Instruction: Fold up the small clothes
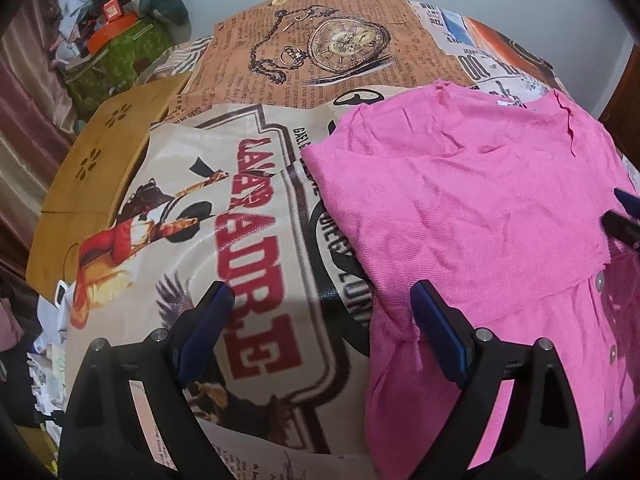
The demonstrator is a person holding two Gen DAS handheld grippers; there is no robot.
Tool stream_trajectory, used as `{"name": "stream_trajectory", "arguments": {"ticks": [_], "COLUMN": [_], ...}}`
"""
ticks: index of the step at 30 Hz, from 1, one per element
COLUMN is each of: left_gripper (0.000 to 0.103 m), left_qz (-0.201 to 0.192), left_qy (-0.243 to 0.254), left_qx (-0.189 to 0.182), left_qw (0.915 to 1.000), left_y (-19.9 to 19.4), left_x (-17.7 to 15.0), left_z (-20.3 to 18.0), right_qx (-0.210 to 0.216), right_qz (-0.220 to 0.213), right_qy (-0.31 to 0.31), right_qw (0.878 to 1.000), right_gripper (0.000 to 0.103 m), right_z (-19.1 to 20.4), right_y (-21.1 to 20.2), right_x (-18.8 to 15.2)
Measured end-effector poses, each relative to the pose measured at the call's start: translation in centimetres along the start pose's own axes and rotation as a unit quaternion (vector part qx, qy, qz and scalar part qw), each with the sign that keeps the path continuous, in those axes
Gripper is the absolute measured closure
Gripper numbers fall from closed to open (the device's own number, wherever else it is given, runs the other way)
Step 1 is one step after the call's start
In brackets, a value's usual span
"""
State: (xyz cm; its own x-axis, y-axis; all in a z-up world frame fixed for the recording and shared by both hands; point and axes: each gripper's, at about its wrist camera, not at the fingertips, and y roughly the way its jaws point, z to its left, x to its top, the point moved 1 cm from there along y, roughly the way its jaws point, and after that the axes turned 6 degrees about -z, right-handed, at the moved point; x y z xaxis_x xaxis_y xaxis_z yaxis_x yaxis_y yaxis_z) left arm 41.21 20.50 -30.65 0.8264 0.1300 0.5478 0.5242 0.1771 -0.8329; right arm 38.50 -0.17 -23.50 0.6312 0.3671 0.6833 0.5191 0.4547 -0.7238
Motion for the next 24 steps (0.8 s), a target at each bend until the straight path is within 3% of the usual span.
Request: {"name": "stream_trajectory", "arguments": {"ticks": [7, 12, 20, 24], "left_gripper": [0.012, 0.012, 0.012, 0.012], "left_qz": [-0.005, -0.024, -0.081, -0.086], "left_qy": [0.033, 0.027, 0.031, 0.036], "left_qx": [0.024, 0.013, 0.001, -0.003], "left_qw": [0.9992, 0.9993, 0.9962, 0.9956], "left_y": [-0.8, -3.5, -10.1, -11.8], "left_x": [0.3, 0.7, 1.2, 0.5], "left_z": [-0.9, -1.4, -3.9, -5.2], "right_qx": [0.012, -0.002, -0.071, -0.092], "right_qz": [0.000, -0.009, -0.029, -0.023], "right_qy": [0.019, 0.024, 0.061, 0.093], "right_qw": [1.000, 1.000, 0.995, 0.991], "right_gripper": [0.048, 0.048, 0.043, 0.041], "right_z": [-1.3, -2.9, -8.5, -11.4], "right_y": [-0.6, -3.9, -12.2, -14.9], "right_x": [-1.1, -2.2, -6.2, -8.8]}}
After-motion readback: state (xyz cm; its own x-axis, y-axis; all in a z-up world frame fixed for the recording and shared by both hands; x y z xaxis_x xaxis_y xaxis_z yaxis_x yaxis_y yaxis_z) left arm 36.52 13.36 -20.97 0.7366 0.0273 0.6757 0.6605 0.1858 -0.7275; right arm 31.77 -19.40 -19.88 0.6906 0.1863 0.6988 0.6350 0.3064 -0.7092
